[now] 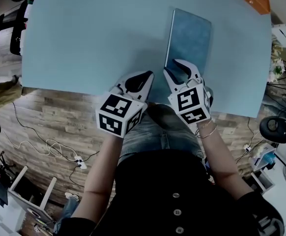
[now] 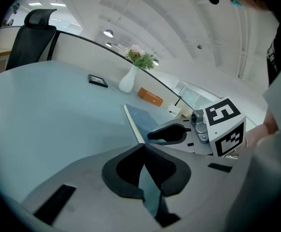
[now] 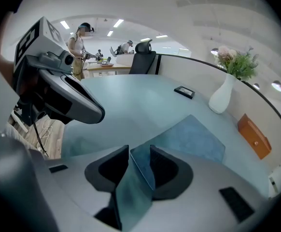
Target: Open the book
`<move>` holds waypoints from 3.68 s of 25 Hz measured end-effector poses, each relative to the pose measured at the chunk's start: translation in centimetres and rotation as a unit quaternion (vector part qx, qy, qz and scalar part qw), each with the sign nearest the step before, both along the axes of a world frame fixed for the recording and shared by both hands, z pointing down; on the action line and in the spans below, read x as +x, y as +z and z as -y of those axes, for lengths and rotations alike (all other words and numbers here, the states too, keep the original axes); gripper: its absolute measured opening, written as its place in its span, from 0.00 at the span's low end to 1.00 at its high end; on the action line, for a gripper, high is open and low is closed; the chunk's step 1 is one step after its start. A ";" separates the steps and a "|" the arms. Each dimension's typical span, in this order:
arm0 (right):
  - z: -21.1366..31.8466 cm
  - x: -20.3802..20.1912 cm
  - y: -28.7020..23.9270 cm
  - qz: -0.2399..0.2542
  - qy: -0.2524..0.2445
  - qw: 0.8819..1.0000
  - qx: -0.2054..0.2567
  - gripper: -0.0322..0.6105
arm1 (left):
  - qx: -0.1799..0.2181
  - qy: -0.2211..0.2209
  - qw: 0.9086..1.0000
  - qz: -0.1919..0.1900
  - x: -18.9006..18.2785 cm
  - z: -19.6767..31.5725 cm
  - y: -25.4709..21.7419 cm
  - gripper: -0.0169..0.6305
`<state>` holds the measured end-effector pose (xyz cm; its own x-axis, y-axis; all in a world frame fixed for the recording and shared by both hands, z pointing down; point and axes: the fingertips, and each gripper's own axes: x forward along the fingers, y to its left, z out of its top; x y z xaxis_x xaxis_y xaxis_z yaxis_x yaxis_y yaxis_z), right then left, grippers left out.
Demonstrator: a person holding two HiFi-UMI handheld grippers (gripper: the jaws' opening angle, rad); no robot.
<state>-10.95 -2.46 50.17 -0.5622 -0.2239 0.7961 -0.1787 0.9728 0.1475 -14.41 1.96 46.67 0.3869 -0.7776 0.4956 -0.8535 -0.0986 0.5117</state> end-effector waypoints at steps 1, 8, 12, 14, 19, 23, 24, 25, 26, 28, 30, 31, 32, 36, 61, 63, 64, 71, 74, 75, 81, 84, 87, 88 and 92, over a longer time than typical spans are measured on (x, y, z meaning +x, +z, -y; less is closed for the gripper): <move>0.1 -0.1 0.0 0.000 0.000 1.000 0.001 0.27 | 0.000 0.000 1.000 0.001 0.0 0.1 0.0 0.04; 0.2 -0.2 0.8 -0.016 0.002 1.000 0.014 0.27 | -0.001 0.009 1.000 -0.007 0.4 0.3 0.3 0.04; 0.2 -0.3 1.2 -0.023 0.007 1.000 0.018 0.27 | 0.002 -0.001 1.000 -0.007 -0.1 0.4 0.4 0.05; 0.3 -0.4 1.2 -0.016 0.016 1.000 0.008 0.27 | 0.006 -0.007 1.000 -0.006 -0.4 0.6 0.3 0.04; 0.3 -0.5 1.2 -0.012 0.015 1.000 0.003 0.26 | 0.010 -0.016 1.000 -0.006 -1.1 0.8 0.3 0.04; 0.4 -0.3 1.2 -0.006 0.014 1.000 -0.011 0.26 | 0.010 -0.016 1.000 -0.005 -1.0 1.1 0.2 0.04; 0.4 -0.3 1.1 -0.004 0.013 1.000 -0.014 0.26 | 0.010 -0.015 1.000 -0.005 -0.9 1.1 0.2 0.04; 0.4 -0.3 1.1 -0.002 0.012 1.000 -0.016 0.26 | 0.010 -0.014 1.000 -0.005 -0.9 1.1 0.2 0.04; 0.4 -0.3 1.1 -0.001 0.013 1.000 -0.020 0.25 | 0.010 -0.013 1.000 -0.005 -0.9 1.1 0.3 0.04; 0.4 -0.4 1.1 0.003 0.016 1.000 -0.026 0.25 | 0.010 -0.011 1.000 -0.004 -0.9 1.2 0.4 0.04; 0.4 -0.5 1.0 0.011 0.021 0.999 -0.031 0.24 | 0.009 -0.009 1.000 -0.003 -0.9 1.3 0.4 0.05; 0.4 -0.5 0.9 0.016 0.024 0.999 -0.035 0.23 | 0.008 -0.008 1.000 -0.001 -0.9 1.3 0.4 0.04; 0.3 -0.5 0.8 0.020 0.026 0.999 -0.040 0.22 | 0.008 -0.006 1.000 -0.001 -0.9 1.3 0.5 0.04; -0.1 -0.5 0.6 0.029 0.035 0.997 -0.057 0.15 | 0.010 -0.001 1.000 0.003 -0.9 1.3 0.3 0.04; 0.1 0.2 -4.1 0.094 0.086 0.990 -0.057 0.07 | 0.026 0.071 0.997 0.018 0.3 2.7 -1.0 0.04; 0.3 0.6 -4.7 0.101 0.095 0.989 -0.057 0.07 | 0.030 0.080 0.996 0.021 0.6 3.1 -1.4 0.05; 0.4 0.8 -5.0 0.104 0.100 0.988 -0.056 0.07 | 0.033 0.085 0.996 0.022 0.7 3.3 -1.5 0.04; 0.7 2.0 -6.2 0.117 0.142 0.982 -0.048 0.07 | 0.045 0.126 0.991 0.024 1.6 4.3 -2.1 0.04; 0.9 2.9 -6.9 0.125 0.161 0.978 -0.045 0.07 | 0.052 0.142 0.988 0.026 2.1 4.9 -2.5 0.05; 1.0 3.1 -7.2 0.129 0.168 0.976 -0.043 0.07 | 0.055 0.147 0.987 0.026 2.4 5.1 -2.7 0.04; 1.6 4.3 -8.6 0.156 0.202 0.966 -0.041 0.07 | 0.065 0.179 0.981 0.030 3.8 5.7 -3.3 0.04; 2.0 5.1 -9.4 0.172 0.215 0.960 -0.045 0.07 | 0.070 0.184 0.980 0.033 4.5 6.2 -3.8 0.04; 2.1 5.9 -9.9 0.187 0.218 0.957 -0.050 0.07 | 0.073 0.186 0.979 0.037 5.2 6.7 -4.2 0.04; 2.2 6.1 -10.1 0.190 0.218 0.956 -0.050 0.07 | 0.074 0.187 0.979 0.039 5.5 6.9 -4.3 0.04; 2.8 7.2 -10.9 0.201 0.215 0.954 -0.050 0.07 | 0.077 0.183 0.979 0.042 6.5 7.7 -4.7 0.04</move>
<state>-3.72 -5.24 39.22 -0.7005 -0.4369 0.5643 -0.5865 0.8029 -0.1065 -7.95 -5.78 41.96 0.6158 -0.6627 0.4263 -0.7856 -0.4753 0.3961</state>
